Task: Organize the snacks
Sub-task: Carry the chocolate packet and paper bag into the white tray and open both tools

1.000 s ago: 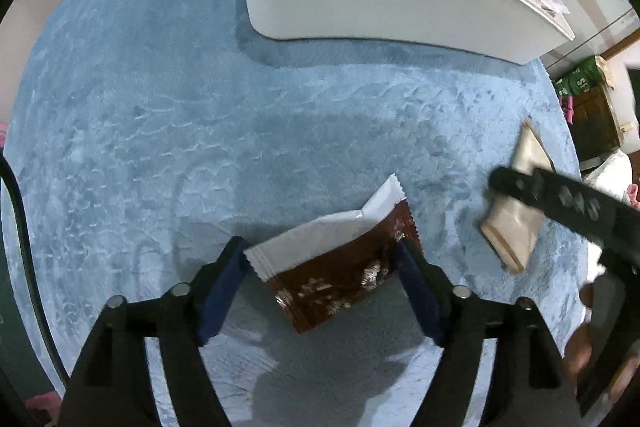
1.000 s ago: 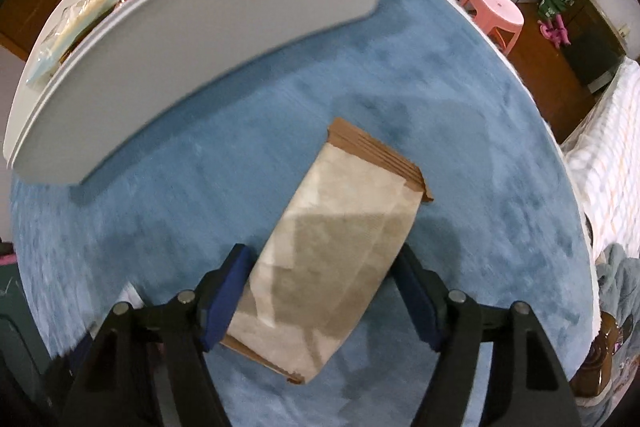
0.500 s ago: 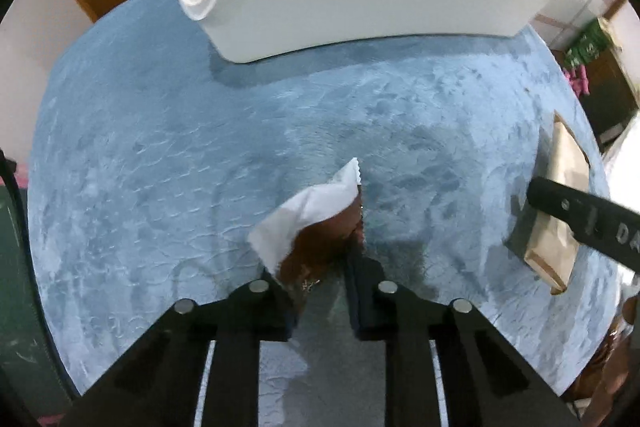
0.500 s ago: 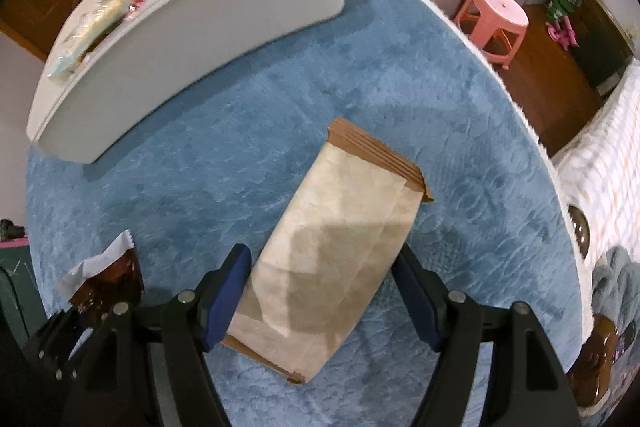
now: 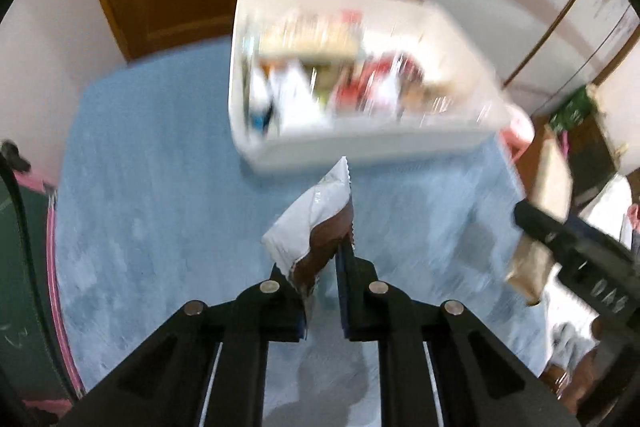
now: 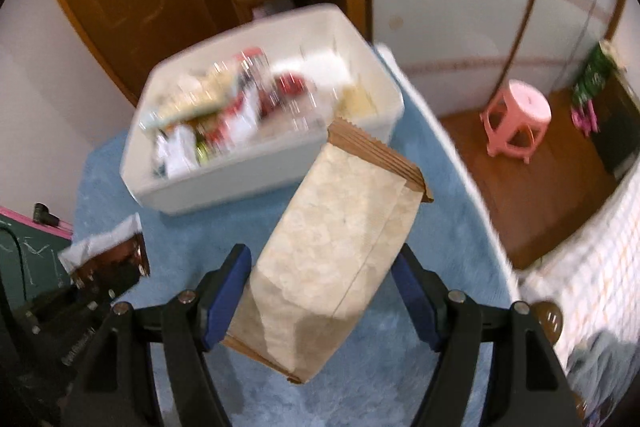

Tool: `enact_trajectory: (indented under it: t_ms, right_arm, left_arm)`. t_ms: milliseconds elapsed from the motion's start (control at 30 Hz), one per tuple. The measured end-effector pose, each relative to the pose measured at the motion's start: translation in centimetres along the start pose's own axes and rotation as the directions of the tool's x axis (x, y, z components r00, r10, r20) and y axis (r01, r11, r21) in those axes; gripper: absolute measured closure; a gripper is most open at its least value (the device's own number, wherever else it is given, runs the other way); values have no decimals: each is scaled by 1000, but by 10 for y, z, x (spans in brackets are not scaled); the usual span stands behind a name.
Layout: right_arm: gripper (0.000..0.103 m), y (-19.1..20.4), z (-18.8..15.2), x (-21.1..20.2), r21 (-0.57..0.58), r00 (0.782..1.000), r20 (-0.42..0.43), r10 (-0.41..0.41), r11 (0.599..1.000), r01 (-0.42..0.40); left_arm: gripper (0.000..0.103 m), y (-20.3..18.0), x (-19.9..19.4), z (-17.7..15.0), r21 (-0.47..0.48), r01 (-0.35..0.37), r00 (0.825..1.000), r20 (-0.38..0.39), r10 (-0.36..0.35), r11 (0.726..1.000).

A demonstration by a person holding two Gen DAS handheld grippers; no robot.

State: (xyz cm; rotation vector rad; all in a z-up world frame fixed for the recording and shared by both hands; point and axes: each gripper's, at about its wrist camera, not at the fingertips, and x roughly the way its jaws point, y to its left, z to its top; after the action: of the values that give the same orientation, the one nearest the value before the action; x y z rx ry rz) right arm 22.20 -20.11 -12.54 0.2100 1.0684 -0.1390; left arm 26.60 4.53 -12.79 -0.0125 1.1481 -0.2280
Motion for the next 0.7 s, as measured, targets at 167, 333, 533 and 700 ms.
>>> enact_trajectory:
  t_ms: [167,333,533,700]
  right_arm:
    - [30,8,40,-22,-61,993,115,28,998,-21]
    - [30,12,90,-34,-107,974,219,54,994,-31]
    - [30,19,136,-31,-173,956,282,82,984,-33]
    - [30,24,160,-20,-221,951,296,89,975,-22]
  left_arm:
    - [93,-14,-38,44,16,0,992,130,-3,1000]
    - [93,-21,-52,90,-4,7,975,220,-5,1000]
    - [93,-22,-63,127,-45,66,955,291,-50,997]
    - [93,-22,-56,142,-78,108,947,310,-79,991]
